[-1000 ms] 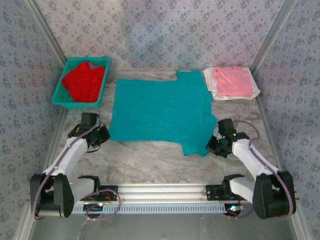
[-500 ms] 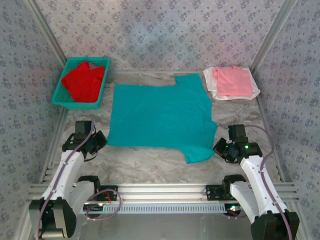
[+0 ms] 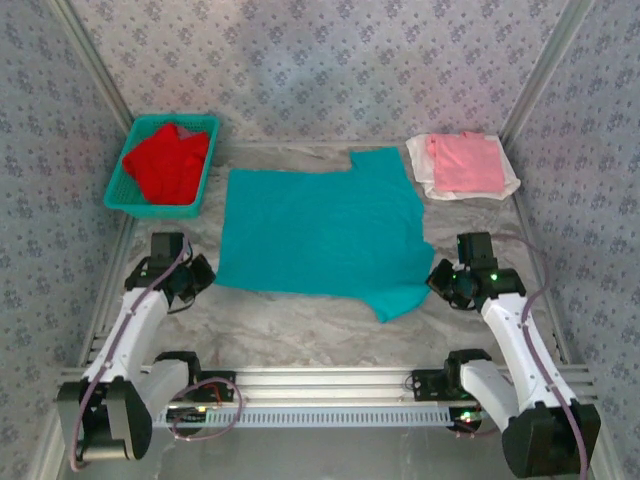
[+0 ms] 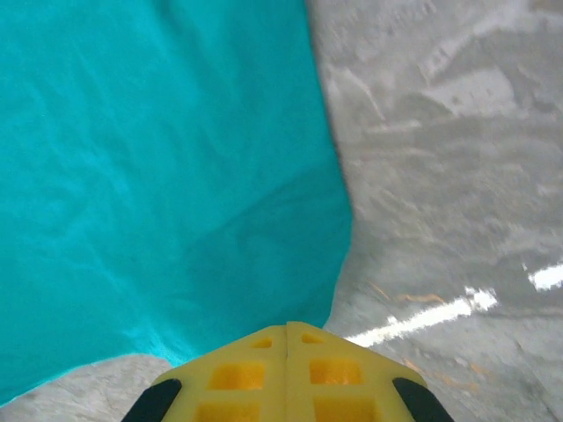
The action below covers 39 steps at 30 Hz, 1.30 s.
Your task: Fold and stack the t-shirts
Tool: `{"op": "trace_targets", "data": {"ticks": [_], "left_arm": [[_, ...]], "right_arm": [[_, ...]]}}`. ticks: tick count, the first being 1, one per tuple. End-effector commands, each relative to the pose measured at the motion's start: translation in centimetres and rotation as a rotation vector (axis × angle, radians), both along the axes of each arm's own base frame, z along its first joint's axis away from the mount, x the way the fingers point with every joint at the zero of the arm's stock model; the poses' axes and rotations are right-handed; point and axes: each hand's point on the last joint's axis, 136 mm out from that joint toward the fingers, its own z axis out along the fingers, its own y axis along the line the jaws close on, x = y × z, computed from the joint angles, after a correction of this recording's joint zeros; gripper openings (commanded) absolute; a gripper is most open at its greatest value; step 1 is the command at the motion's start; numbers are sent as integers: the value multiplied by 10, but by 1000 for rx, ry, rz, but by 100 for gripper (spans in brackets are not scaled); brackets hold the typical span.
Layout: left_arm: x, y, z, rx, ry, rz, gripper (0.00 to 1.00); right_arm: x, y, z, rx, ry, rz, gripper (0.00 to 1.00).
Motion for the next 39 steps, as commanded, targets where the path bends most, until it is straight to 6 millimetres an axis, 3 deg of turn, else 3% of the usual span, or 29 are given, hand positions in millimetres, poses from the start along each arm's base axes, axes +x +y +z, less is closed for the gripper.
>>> {"op": "trace_targets", "data": {"ticks": [1,9,13,18,32,39], "left_arm": [[33,1,30,4,-112,-19,0],[81,5,41,28,-146,-36,0],[97,12,36,72,-129,-48,0],[109,13,20,95,-94,-69,0],[130,21,8,149,-64,-79,0],[153,23,-4,163,-40,-92,0]], "right_arm": [[29,-2,25,-7,-96,7,0],[80,-2,47,-7,-162,20,0],[97,-3,40,-12,-146,22,0],[120,-2,35,-23,-166,53,0],[158,-3,38,-32,-174,67,0],[198,2,39,-18,-186,71,0]]}}
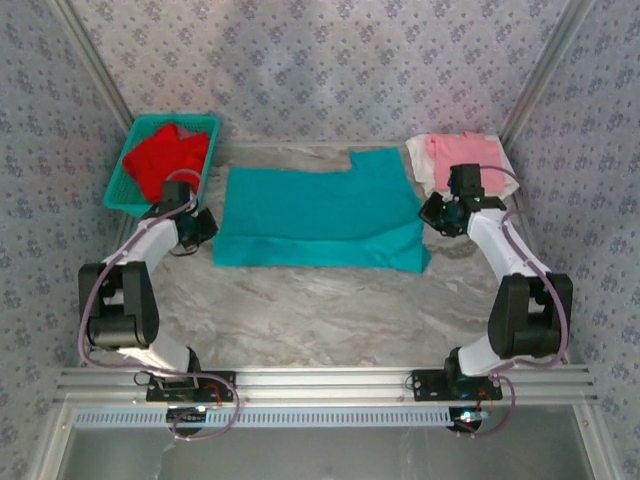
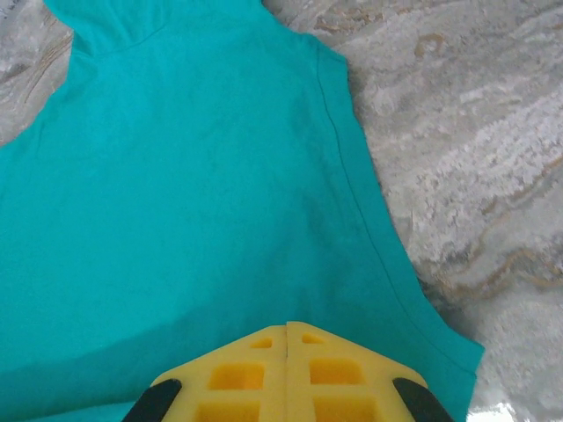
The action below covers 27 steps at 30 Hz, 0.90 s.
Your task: Fold and stack the t-shirts
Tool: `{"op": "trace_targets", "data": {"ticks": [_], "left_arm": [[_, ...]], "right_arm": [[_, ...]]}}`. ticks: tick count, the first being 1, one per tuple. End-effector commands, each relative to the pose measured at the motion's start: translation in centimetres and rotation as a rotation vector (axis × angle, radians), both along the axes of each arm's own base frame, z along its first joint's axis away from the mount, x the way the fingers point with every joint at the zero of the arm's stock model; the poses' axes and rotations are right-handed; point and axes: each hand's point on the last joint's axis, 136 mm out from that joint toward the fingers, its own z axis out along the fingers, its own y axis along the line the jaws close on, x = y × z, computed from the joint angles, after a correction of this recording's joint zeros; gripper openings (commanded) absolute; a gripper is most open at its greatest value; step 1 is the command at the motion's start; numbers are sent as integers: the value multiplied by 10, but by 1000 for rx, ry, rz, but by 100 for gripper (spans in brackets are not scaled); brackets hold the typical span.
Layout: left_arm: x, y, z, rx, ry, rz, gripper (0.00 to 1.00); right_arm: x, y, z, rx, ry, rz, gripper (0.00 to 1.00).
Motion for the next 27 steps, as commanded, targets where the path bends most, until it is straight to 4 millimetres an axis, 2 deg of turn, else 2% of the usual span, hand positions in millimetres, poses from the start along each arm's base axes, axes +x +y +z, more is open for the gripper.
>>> {"op": "trace_targets", "data": {"ticks": [1,3,4,7,10,13,16,18,20,22,27], "left_arm": [[25,9,7,44,-33,-7,1],[37,11,6,67,-27,-15,23],[43,13,5,79,-24,-21,30],[54,19,12,115,-20,-7,32],[51,18,27,125,-58,13,39],[35,4,36,150,-72,-14,40],[15,-17,29,148,-59,-66,39],[3,-31,19,123,-40,-96,36],[-8,-42,7,102,-19,-117,35],[-15,-49,-6,92,0,-133,32],[-28,-52,-36,65,67,-137,29]], "right_arm": [[34,3,17,5,-65,12,2],[51,3,15,4,-66,7,14],[61,4,15,10,-68,15,19],[87,11,22,30,-72,48,23],[93,14,33,25,-89,69,27],[75,22,37,35,-106,103,27],[39,37,26,44,-90,135,27],[15,43,12,31,-50,148,27],[-15,46,-17,50,27,150,28],[-31,51,-36,83,66,145,28],[-39,70,-59,111,118,186,30]]}}
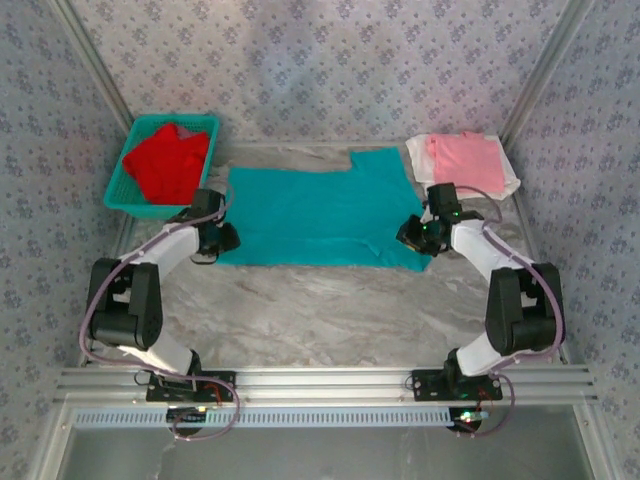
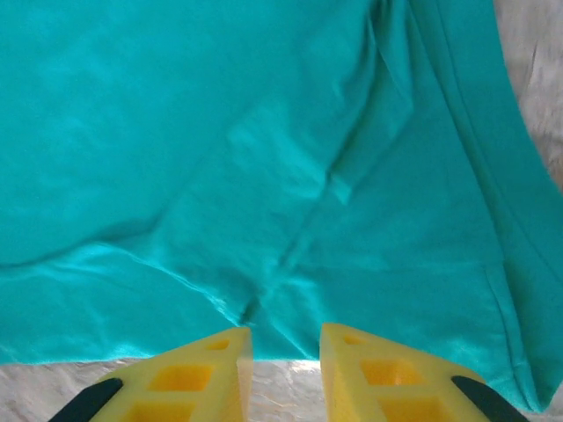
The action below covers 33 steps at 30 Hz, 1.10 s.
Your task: Fold and stack the t-shirts
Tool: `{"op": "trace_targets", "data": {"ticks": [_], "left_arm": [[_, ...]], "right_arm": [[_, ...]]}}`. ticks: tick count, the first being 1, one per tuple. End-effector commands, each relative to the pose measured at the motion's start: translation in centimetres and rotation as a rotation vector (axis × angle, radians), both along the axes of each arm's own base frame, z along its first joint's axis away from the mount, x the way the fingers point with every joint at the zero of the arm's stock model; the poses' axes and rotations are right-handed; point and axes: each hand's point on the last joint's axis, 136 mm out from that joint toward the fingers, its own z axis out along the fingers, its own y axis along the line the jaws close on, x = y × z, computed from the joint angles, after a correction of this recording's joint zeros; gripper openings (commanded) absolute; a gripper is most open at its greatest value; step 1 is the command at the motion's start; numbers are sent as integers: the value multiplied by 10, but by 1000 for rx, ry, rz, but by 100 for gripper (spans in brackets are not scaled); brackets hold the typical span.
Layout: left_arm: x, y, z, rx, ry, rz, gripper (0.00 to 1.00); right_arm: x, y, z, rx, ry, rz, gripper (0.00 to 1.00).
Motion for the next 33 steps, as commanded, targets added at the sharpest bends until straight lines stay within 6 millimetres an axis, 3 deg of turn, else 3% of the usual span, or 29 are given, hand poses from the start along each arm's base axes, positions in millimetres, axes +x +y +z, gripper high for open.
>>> {"op": "trace_targets", "data": {"ticks": [1,9,25,28,33], "left_arm": [[0,-4,-12,-26,12,8,29],[-12,-1,-42,-31,87,37,26],[-28,5,-49,-29,99,54,23],[-26,4,-48,-34,89,50,23],[-25,4,-45,-38,76,49,22]], "right_arm": [[7,16,-3,39,-15,21,30],[18,20,-35,39,48,-6,32],[45,29,-48,36,21,-30,31],[49,30,-48,35,4,-41,29],[57,32,-36,36,-38,-64,13]]}}
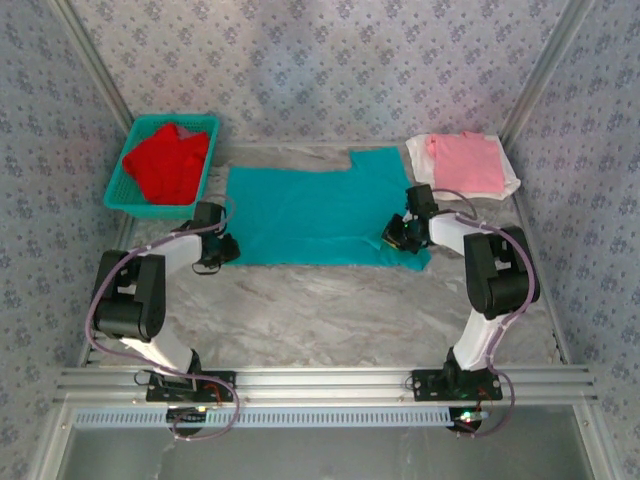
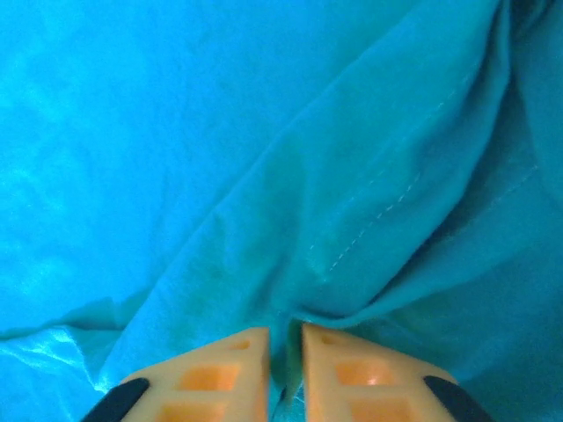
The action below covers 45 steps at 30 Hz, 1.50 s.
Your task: Fold and stack the t-shirts
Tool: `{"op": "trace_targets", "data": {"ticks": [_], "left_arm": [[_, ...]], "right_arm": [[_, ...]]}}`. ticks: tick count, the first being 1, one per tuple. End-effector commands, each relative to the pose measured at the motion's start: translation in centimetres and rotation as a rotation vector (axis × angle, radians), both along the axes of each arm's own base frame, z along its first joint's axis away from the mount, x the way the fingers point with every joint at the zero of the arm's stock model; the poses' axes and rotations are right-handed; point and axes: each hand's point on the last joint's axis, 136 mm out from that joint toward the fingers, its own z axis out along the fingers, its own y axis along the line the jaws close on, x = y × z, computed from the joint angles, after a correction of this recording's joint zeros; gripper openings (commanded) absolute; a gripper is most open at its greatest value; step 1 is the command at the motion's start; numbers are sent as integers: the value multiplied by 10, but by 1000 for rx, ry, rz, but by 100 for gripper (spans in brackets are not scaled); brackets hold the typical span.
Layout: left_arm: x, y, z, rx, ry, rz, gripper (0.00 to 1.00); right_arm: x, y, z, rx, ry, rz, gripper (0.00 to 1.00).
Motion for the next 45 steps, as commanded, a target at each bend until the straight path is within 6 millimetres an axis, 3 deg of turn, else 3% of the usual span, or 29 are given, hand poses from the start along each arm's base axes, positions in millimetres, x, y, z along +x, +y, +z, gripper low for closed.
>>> {"op": "trace_targets", "data": {"ticks": [1,7,18,19,21,23,27,31,33,37,40,45], "left_arm": [[-17,1,-8,-5,53,-1,23],[-18,2,-7,0,50,-1,22],[-15,4,-4,10,37,2,22],[-16,5,-4,13,36,3,22],[-15,6,-1,16,31,11,22],[-15,7,2,18,23,15,24],[-17,9,7,26,14,21,25],[-17,10,8,23,22,21,26],[-20,11,6,21,30,24,26],[-24,15,0,0,49,43,26],[-25,16,-4,-41,52,63,26],[-32,22,-8,-55,80,83,26]], "right_arm": [[16,2,17,-8,-62,-28,11],[34,3,34,-33,-100,-22,0],[92,19,49,-50,-149,20,0],[96,23,53,-40,-157,30,2],[103,29,65,-26,-174,57,21],[104,28,80,-31,-204,61,30],[89,17,107,-63,-250,73,36],[54,7,114,-87,-263,83,35],[30,6,103,-87,-237,91,31],[-12,-4,58,-103,-128,81,17],[-25,-9,35,-103,-76,67,9],[-37,-21,6,-146,-6,40,7]]}}
